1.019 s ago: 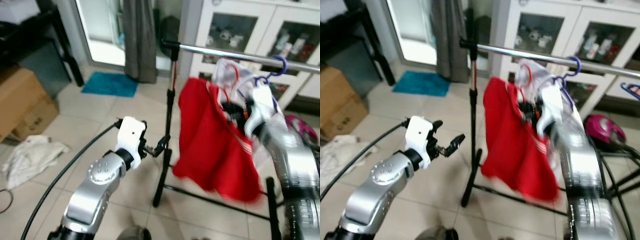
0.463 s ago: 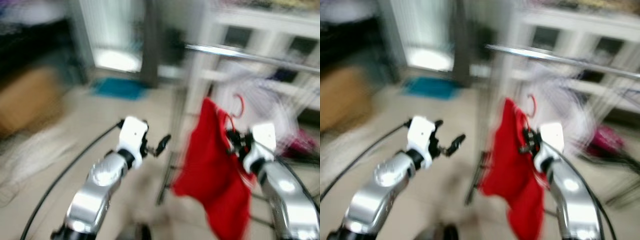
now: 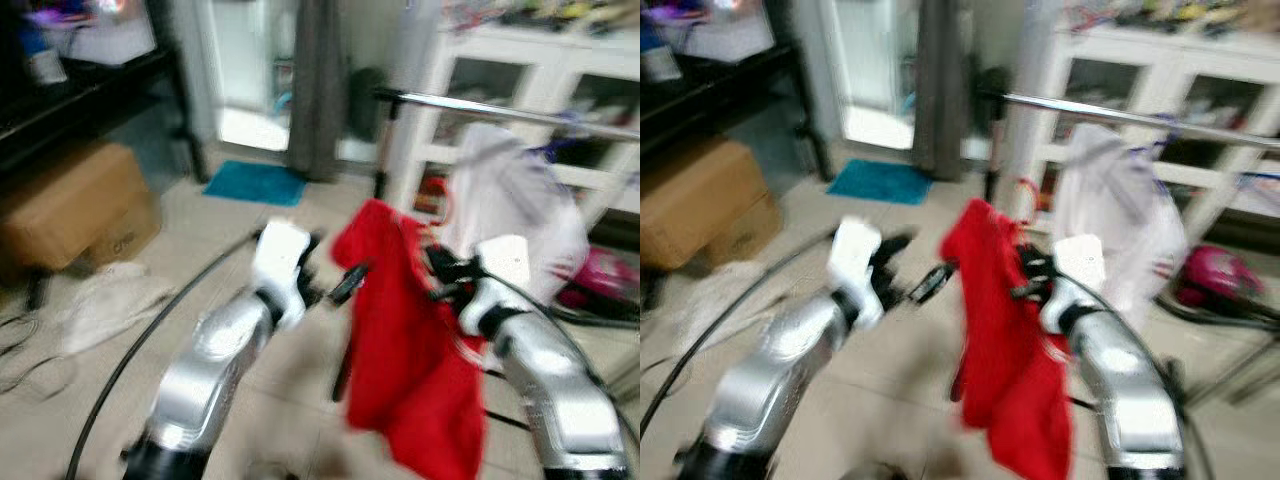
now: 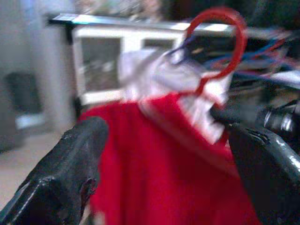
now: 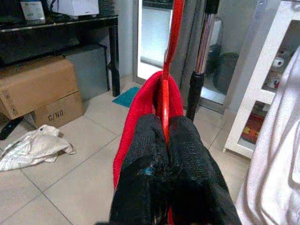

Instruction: Hang hanger

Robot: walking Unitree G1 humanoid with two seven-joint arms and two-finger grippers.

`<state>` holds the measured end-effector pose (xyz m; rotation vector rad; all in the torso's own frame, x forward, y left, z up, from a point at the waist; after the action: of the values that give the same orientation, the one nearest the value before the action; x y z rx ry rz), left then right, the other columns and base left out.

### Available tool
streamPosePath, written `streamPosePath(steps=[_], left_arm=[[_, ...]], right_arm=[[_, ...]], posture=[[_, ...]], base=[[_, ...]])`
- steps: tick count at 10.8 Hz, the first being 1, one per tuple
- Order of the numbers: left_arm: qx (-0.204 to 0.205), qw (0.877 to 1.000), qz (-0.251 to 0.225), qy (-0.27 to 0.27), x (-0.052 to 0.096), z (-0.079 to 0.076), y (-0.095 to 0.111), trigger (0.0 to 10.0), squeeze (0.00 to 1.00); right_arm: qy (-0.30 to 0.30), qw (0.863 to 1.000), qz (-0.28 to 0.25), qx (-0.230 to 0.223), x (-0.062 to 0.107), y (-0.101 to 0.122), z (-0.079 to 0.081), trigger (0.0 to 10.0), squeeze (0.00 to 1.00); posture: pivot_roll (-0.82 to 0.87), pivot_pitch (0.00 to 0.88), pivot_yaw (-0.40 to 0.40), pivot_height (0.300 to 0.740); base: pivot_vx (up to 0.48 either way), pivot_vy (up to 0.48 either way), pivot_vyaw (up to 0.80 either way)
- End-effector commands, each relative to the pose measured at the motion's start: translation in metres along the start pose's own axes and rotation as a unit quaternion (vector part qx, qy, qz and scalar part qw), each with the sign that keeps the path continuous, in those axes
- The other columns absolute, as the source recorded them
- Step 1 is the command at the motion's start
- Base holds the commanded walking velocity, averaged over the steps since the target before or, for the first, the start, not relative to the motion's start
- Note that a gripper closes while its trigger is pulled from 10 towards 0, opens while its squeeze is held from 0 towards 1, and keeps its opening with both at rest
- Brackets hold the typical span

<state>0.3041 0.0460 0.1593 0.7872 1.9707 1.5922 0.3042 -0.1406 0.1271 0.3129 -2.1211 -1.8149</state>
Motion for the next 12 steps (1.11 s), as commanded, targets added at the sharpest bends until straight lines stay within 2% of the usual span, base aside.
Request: streamPosePath(steps=[1, 2, 3, 5, 6, 7, 8, 9, 10, 11, 12], left_arm=[[0.015, 1.0, 0.006, -0.012, -0.004, -0.003, -0.004, 10.0, 1.0], [0.036, 0.999, 0.009, -0.007, -0.02, 0.001, -0.006, 10.0, 1.0], [0.044, 0.999, 0.019, 0.002, -0.027, 0.005, -0.01, 10.0, 1.0], [0.057, 0.998, 0.017, -0.021, -0.033, 0.0, -0.011, 10.0, 0.62], [0.06, 0.998, 0.013, -0.024, -0.036, -0.001, -0.008, 10.0, 0.62], [0.035, 0.999, 0.011, 0.005, -0.038, 0.008, -0.008, 10.0, 0.22], [0.028, 0.999, -0.007, 0.034, -0.041, 0.018, -0.002, 10.0, 0.0], [0.028, 0.999, -0.013, 0.042, -0.042, 0.021, 0.001, 10.0, 0.0], [0.013, 0.997, -0.017, 0.074, -0.044, 0.033, 0.004, 3.2, 0.0], [0.013, 0.997, -0.018, 0.074, -0.045, 0.034, 0.004, 1.2, 0.0], [0.016, 0.998, -0.016, 0.055, -0.049, 0.029, 0.004, 0.0, 0.0]], right_arm=[[-0.006, 0.999, -0.033, 0.014, -0.001, 0.021, -0.004, 10.0, 0.0], [0.001, 0.999, -0.05, 0.017, -0.004, 0.034, 0.002, 10.0, 0.0], [0.008, 0.998, -0.061, 0.02, -0.005, 0.041, 0.007, 10.0, 0.0], [0.015, 0.997, -0.073, 0.015, -0.006, 0.048, 0.014, 10.0, 0.0], [0.017, 0.997, -0.072, 0.014, -0.007, 0.048, 0.016, 10.0, 0.0], [0.017, 0.997, -0.072, 0.014, -0.007, 0.048, 0.017, 10.0, 0.0], [0.02, 0.997, -0.069, 0.015, -0.007, 0.048, 0.017, 10.0, 0.0], [0.02, 0.997, -0.068, 0.016, -0.006, 0.048, 0.018, 10.0, 0.0], [0.023, 0.997, -0.067, 0.016, -0.006, 0.048, 0.018, 10.0, 0.0], [0.025, 0.997, -0.069, 0.015, -0.006, 0.049, 0.019, 10.0, 0.0], [0.031, 0.997, -0.07, 0.017, -0.006, 0.051, 0.022, 10.0, 0.0]], posture=[[0.1, 0.0, -0.032, 0.74], [0.09, 0.0, -0.027, 0.74], [0.08, 0.0, -0.02, 0.74], [0.08, 0.0, -0.014, 0.74], [0.08, 0.0, -0.009, 0.74], [0.07, 0.0, -0.007, 0.74], [0.07, 0.0, -0.007, 0.74], [0.07, 0.0, -0.007, 0.74], [0.07, 0.0, -0.009, 0.74], [0.07, 0.0, -0.01, 0.74], [0.07, 0.0, -0.011, 0.74]], base=[[0.0, 0.0, 0.0], [0.0, 0.0, 0.0], [0.0, 0.0, 0.0], [0.0, 0.0, 0.0], [0.0, 0.0, 0.0], [0.0, 0.0, 0.0], [0.0, 0.0, 0.0], [0.0, 0.0, 0.0], [0.0, 0.0, 0.0], [0.0, 0.0, 0.0], [0.0, 0.0, 0.0]])
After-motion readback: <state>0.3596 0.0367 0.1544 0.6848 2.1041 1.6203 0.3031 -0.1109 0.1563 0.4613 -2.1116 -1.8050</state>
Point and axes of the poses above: a point about 5 cm out from each wrist's last joint towards the gripper, its own x axis pointing back from the gripper into the wrist, its own y axis along the axis of the wrist's last joint, z = x × y, the point moved 4 cm from there along -x, pointing out of the wrist towards the gripper, and after that the axes turned 9 degrees about x, right-handed, at the moved point
